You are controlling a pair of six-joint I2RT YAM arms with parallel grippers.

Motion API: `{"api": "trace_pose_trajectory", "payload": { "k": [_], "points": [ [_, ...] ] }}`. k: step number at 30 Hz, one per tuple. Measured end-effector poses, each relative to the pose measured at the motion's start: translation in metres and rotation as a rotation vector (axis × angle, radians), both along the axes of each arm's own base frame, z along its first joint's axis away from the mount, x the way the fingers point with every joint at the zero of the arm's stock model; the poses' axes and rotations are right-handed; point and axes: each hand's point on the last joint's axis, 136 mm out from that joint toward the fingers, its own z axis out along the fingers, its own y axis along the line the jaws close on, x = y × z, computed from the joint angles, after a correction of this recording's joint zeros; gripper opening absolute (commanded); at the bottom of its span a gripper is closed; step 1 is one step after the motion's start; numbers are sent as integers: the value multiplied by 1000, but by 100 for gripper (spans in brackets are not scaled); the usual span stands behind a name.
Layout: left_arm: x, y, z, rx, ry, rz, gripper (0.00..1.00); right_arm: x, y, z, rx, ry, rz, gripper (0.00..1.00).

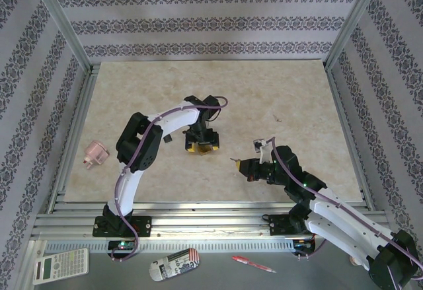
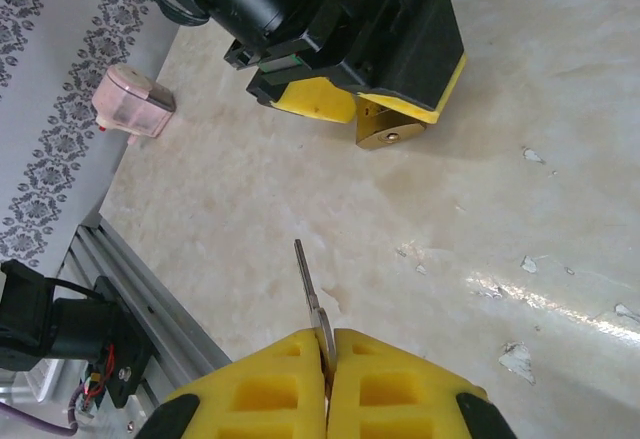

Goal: Unlock with the key

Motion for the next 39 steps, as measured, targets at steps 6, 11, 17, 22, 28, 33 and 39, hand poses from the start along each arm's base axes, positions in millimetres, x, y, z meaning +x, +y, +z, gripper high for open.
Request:
{"api": "trace_pose_trajectory", "payload": {
  "k": [6,11,17,22,28,33,39],
  "points": [
    [1,4,-4,56,39,25,67,-3,1,-3,8,-4,15,0],
    [1,7,-6,105,78,14,55,-5,2,-6,15,-4,26,0],
    [2,6,-6,112,89,-28,44,-6,4,-2,34,-18,40,0],
    [1,6,-6,111,91,-55,27,-6,5,-1,38,-19,45,0],
    [-1,6,-3,58,37,-57,4,-9,14,0,44,-21,61,0],
    [-5,-3,8,-185,-61,118,0,-13,26,-4,0,-55,49,0],
    [9,-28,58,-571,-186,384,0,10,40,5,-77,-122,-35,0]
  ]
}}
